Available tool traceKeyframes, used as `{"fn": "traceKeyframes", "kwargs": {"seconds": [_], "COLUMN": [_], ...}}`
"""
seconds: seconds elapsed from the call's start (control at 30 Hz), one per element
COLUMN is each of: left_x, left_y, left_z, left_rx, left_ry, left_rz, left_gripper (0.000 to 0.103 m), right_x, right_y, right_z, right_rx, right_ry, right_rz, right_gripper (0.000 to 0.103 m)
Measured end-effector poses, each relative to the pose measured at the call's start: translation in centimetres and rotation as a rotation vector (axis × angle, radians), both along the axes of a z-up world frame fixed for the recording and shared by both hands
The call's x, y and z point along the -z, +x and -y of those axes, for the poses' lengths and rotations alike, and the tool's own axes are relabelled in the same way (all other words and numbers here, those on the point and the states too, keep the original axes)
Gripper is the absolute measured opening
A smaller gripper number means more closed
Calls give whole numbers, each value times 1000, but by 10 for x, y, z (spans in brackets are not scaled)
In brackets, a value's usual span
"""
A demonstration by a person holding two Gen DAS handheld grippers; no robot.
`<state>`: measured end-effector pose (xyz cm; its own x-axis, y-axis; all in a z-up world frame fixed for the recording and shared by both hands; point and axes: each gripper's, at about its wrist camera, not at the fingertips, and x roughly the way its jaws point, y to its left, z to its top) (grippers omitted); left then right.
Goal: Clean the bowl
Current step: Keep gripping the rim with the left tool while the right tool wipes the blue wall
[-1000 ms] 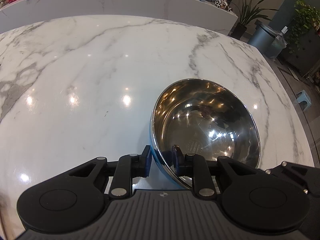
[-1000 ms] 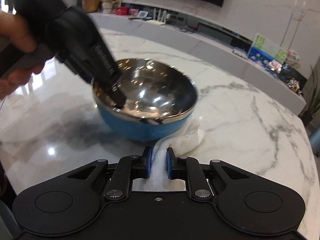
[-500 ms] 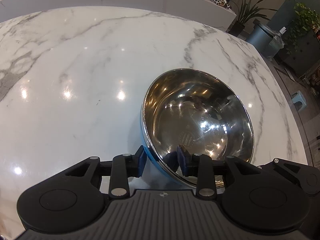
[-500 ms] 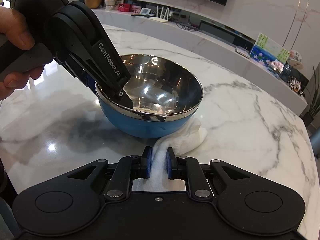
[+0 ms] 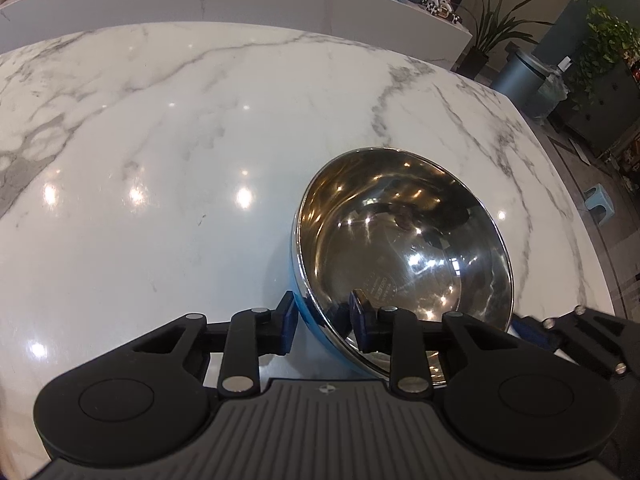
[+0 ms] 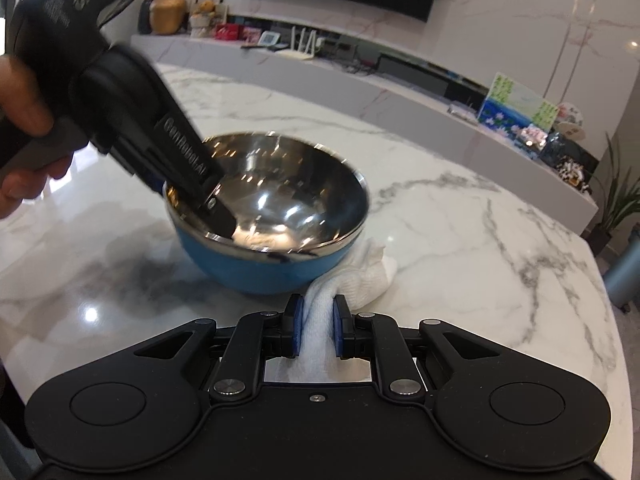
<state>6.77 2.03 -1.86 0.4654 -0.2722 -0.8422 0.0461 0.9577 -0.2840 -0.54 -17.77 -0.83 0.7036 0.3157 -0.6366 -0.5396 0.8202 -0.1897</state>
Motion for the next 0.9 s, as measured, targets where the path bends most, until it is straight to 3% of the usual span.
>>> {"fn": "traceKeyframes", "kwargs": {"seconds": [0.23,0.57,0.7,0.9], "left_x": [-1,-2,1,3], "left_y": [2,2,0,-4], "left_z": [2,3,3,4], "left_rx": [0,-4,-11,-11], "left_ry": [21,18,3,-13], "left_rz": [20,9,-11,-34], "left_gripper": [24,24,35,40], "right_x": [-13,-10,-7,-1], "right_y": [-4,-7,-4,-1], "right_z": [10,8,7,3], "right_rx": [34,22,17,2], "right_ry": [43,30,25,14], "right_rz": [85,65,44,14], "right_gripper": [13,13,13,13]}}
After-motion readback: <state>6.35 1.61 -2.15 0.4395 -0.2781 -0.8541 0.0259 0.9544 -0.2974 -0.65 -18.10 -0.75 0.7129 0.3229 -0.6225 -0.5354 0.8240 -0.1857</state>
